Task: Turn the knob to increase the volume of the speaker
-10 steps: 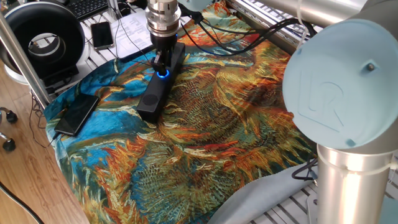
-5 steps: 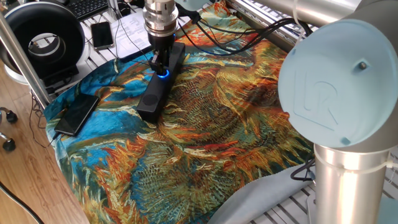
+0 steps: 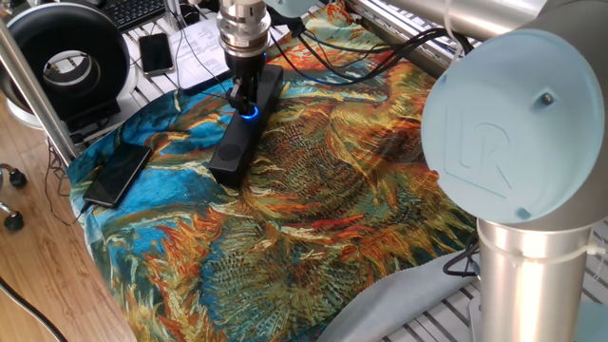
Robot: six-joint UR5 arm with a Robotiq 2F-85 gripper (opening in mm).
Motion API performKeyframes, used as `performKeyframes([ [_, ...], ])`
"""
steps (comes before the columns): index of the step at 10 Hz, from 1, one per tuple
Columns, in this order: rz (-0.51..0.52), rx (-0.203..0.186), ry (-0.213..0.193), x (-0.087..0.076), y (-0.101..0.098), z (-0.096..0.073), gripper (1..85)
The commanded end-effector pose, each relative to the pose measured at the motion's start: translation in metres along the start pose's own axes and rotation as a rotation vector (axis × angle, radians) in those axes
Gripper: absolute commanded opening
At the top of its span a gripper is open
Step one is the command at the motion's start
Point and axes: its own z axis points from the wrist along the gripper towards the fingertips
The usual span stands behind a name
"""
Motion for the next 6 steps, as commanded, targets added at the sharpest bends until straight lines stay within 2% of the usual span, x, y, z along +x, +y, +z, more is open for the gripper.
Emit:
performKeyframes([
  [1,0.02,-0.01,-0.003,-0.0006,0.0011,-0.0001,34.0],
  [6,0.06,-0.006,-0.008,-0.0022,0.001,0.0001,30.3],
])
